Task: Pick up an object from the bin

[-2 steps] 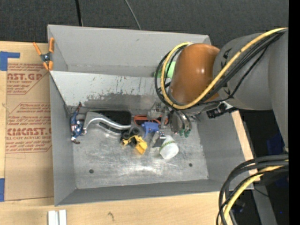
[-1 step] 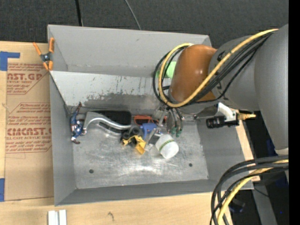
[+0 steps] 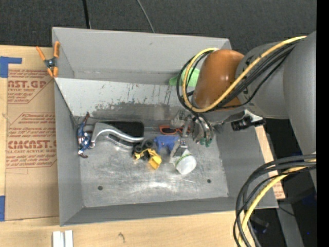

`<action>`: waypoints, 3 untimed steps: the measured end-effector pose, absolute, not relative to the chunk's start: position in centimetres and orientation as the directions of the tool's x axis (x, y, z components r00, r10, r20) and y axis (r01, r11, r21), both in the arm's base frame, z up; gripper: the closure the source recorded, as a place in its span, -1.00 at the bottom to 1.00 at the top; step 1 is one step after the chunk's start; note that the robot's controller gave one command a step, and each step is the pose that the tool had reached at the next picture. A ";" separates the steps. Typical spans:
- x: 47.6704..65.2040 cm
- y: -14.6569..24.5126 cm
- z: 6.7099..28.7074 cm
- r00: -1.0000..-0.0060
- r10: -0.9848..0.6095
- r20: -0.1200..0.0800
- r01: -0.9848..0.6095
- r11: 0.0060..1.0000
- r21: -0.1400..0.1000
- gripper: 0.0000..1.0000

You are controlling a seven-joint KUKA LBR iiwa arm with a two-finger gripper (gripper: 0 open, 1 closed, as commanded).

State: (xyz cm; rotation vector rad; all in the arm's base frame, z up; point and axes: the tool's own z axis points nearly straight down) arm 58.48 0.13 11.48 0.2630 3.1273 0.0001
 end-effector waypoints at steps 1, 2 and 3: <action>57.1 1.1 8.1 -0.907 0.421 0.000 0.421 0.907 0.002 -1.00; 57.9 0.9 7.9 -0.949 0.315 -0.011 0.315 0.949 0.006 1.00; 57.9 0.9 7.9 -0.949 0.315 -0.011 0.315 0.949 0.006 1.00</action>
Offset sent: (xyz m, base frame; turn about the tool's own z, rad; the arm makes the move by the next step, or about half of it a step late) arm -0.0108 0.0070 -0.0448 0.1523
